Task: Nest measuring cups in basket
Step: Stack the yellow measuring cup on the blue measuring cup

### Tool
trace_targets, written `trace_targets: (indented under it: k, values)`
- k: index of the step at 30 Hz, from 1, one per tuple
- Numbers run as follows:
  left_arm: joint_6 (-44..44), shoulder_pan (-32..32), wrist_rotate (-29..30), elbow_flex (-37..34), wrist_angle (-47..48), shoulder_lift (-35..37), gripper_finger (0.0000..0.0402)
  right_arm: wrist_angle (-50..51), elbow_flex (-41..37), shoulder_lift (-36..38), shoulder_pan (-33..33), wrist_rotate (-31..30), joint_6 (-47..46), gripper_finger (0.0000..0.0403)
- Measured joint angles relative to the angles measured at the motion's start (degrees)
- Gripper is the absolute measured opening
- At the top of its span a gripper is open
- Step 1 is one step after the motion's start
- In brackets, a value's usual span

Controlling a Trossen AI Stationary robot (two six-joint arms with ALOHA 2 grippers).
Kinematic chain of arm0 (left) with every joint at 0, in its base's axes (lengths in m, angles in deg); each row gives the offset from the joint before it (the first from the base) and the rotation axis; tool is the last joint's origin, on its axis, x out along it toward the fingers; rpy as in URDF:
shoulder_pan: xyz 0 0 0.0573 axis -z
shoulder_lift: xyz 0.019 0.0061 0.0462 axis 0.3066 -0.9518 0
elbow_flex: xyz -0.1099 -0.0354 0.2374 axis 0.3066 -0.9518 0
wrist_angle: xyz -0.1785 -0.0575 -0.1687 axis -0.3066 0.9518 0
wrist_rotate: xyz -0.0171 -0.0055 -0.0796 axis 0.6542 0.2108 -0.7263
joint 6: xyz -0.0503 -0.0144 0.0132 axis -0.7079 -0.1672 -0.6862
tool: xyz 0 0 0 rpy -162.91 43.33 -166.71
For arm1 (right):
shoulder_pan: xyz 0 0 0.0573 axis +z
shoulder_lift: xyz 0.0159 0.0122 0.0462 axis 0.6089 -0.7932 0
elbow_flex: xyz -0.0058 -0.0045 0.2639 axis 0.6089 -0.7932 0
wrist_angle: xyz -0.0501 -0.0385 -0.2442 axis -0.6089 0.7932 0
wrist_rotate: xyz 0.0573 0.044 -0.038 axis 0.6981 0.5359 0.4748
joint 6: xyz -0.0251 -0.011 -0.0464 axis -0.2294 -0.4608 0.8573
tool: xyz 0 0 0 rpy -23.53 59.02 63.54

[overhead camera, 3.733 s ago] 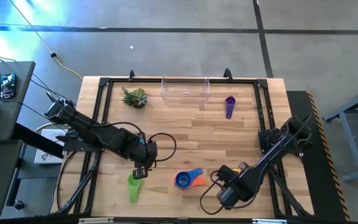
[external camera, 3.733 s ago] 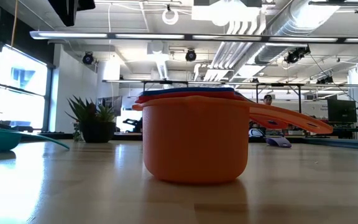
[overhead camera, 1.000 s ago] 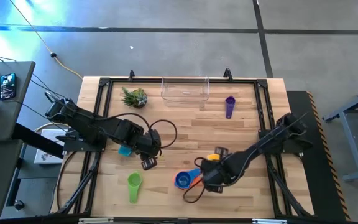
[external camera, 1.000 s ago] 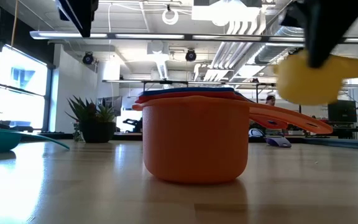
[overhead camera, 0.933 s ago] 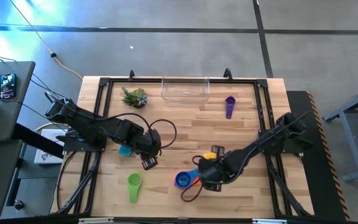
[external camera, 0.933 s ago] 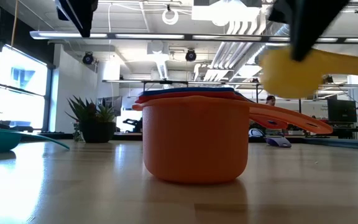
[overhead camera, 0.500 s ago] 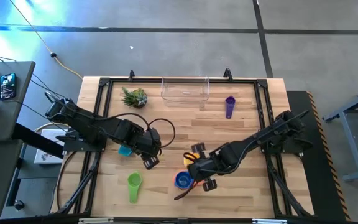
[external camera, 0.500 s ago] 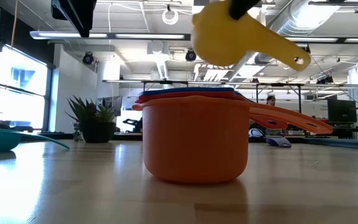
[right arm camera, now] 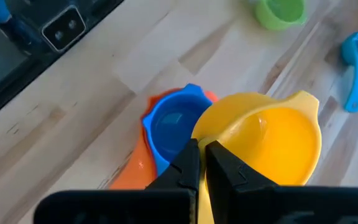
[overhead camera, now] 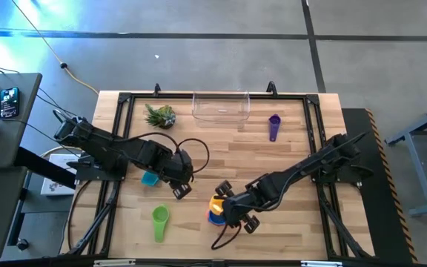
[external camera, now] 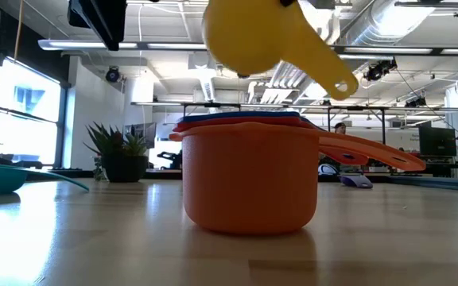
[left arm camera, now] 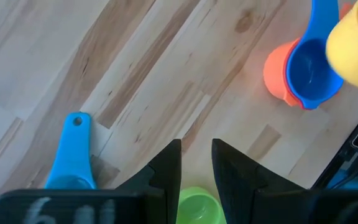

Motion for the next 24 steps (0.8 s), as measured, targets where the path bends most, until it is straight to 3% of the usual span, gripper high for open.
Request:
trace_targets:
  k: [24]
  values:
    - [1.1,-0.3,0.5,0.0,0.0,0.0,0.0078,-2.1,-0.1,-4.6,-0.1,5.5,2.0,0.0]
